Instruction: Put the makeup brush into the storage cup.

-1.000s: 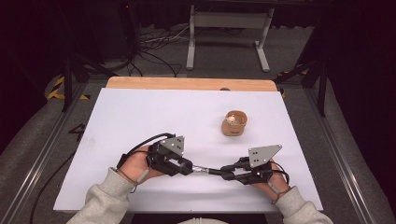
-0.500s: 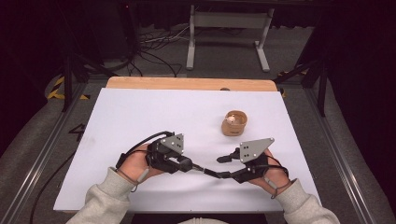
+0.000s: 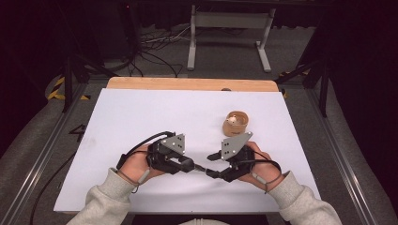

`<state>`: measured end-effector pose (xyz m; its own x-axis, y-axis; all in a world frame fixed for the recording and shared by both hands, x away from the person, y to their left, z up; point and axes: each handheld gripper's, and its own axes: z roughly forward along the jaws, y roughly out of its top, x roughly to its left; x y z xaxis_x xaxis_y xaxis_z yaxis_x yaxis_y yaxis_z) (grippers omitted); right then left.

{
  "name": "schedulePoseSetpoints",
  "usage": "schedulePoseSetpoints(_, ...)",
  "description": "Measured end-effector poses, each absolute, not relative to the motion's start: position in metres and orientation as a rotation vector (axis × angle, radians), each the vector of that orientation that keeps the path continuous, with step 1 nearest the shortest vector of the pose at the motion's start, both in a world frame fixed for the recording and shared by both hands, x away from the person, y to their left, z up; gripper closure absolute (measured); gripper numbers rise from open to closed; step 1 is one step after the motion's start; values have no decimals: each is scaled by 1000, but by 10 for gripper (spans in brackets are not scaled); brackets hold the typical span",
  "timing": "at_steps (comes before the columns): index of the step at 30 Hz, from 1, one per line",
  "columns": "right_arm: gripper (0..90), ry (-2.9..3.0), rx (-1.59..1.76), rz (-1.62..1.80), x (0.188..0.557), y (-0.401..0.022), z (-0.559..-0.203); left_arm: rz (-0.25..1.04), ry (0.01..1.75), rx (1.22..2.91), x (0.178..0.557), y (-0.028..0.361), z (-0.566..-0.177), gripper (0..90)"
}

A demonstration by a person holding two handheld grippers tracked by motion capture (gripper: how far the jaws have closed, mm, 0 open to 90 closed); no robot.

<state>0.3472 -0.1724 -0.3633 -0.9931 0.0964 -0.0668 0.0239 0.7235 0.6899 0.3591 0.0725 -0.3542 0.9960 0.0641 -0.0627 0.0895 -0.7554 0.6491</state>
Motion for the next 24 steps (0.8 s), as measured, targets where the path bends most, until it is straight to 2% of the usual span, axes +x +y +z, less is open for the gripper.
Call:
schedulePoseSetpoints(8, 451, 2884, 102, 1037, 350, -160, -369, -46, 101, 2434, 358, 71, -354, 731)
schedulePoseSetpoints(24, 580, 2972, 87, 848, 353, -136, -374, -50, 103, 2444, 360, 69, -357, 731)
